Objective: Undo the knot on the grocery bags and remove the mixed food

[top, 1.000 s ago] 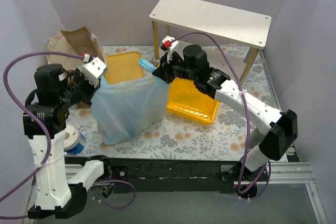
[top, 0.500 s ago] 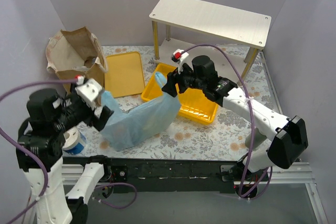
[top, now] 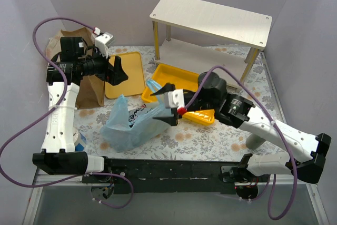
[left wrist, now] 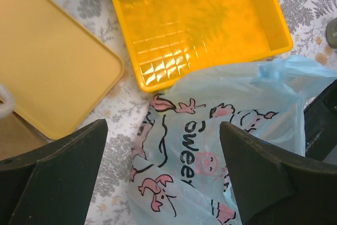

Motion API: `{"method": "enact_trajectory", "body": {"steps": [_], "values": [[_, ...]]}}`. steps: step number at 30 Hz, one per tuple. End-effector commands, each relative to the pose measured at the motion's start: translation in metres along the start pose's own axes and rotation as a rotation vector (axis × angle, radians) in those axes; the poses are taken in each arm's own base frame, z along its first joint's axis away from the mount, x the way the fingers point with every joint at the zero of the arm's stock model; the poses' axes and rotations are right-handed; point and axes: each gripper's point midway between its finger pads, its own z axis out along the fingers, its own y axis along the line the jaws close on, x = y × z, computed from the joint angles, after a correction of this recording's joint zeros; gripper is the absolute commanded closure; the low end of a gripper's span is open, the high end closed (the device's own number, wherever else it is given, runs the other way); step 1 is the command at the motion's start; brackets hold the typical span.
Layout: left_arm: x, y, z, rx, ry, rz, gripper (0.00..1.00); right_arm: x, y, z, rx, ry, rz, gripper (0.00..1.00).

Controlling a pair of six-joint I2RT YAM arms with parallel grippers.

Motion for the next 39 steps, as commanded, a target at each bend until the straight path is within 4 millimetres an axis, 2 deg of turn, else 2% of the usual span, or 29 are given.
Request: {"method": "enact_trajectory", "body": {"steps": [1,5,8,10,11,12,13,14,16,17,18,19,22,25,27,28,29,31,33,37,39], "values": [[0.01,-0.004,0.0,-0.004,0.004,-0.06,0.12,0.048,0.029,0.017,-0.124,0.094,-0.161,0.19],[0.028,-0.01,0.0,0.013,0.048,-0.089,0.12,0.063,0.033,0.033,-0.159,0.11,-0.161,0.2],[0.033,-0.016,-0.001,0.033,0.047,-0.094,0.12,0.081,0.045,0.04,-0.238,0.144,-0.186,0.23],[0.036,-0.022,0.0,0.07,0.05,-0.087,0.12,0.094,0.065,0.036,-0.314,0.179,-0.191,0.45],[0.04,-0.029,0.0,0.109,0.055,-0.098,0.12,0.091,0.068,0.031,-0.326,0.171,-0.263,0.75],[0.042,-0.035,0.001,0.144,0.058,-0.109,0.11,0.089,0.08,0.03,-0.343,0.17,-0.291,0.87],[0.045,-0.041,0.001,0.182,0.063,-0.1,0.11,0.091,0.085,0.025,-0.336,0.183,-0.325,0.94],[0.054,-0.056,0.001,0.269,0.087,-0.138,0.1,0.093,0.096,0.014,-0.337,0.176,-0.349,0.98],[0.066,-0.074,0.006,0.361,0.133,-0.119,0.08,0.09,0.106,0.005,-0.328,0.143,-0.407,0.99],[0.077,-0.085,0.008,0.408,0.185,-0.143,0.02,0.093,0.116,-0.004,-0.33,0.129,-0.428,0.99],[0.088,-0.093,0.012,0.438,0.228,-0.135,0.02,0.093,0.123,-0.006,-0.345,0.113,-0.465,0.99],[0.096,-0.111,0.016,0.491,0.274,-0.101,0.02,0.094,0.128,-0.009,-0.352,0.113,-0.476,0.99],[0.116,-0.13,0.024,0.539,0.358,-0.059,0.02,0.097,0.141,-0.011,-0.382,0.118,-0.464,0.99],[0.131,-0.133,0.03,0.546,0.419,-0.008,0.02,0.098,0.144,-0.01,-0.385,0.115,-0.458,0.99],[0.139,-0.127,0.035,0.506,0.432,0.043,0.02,0.1,0.145,-0.01,-0.376,0.114,-0.462,0.99],[0.151,-0.123,0.038,0.475,0.46,0.04,0.02,0.102,0.144,-0.011,-0.372,0.123,-0.464,0.99],[0.151,-0.117,0.046,0.438,0.445,0.061,0.02,0.102,0.145,-0.011,-0.373,0.125,-0.468,0.99],[0.16,-0.112,0.045,0.386,0.449,0.102,0.02,0.104,0.144,-0.011,-0.369,0.132,-0.473,0.99],[0.15,-0.106,0.045,0.319,0.398,0.113,0.02,0.105,0.143,-0.01,-0.363,0.137,-0.476,0.99],[0.124,-0.107,0.026,0.274,0.267,0.21,0.02,0.106,0.139,-0.009,-0.343,0.148,-0.486,0.99],[0.107,-0.114,0.016,0.277,0.178,0.246,0.27,0.106,0.138,-0.009,-0.337,0.149,-0.478,0.99]]}}
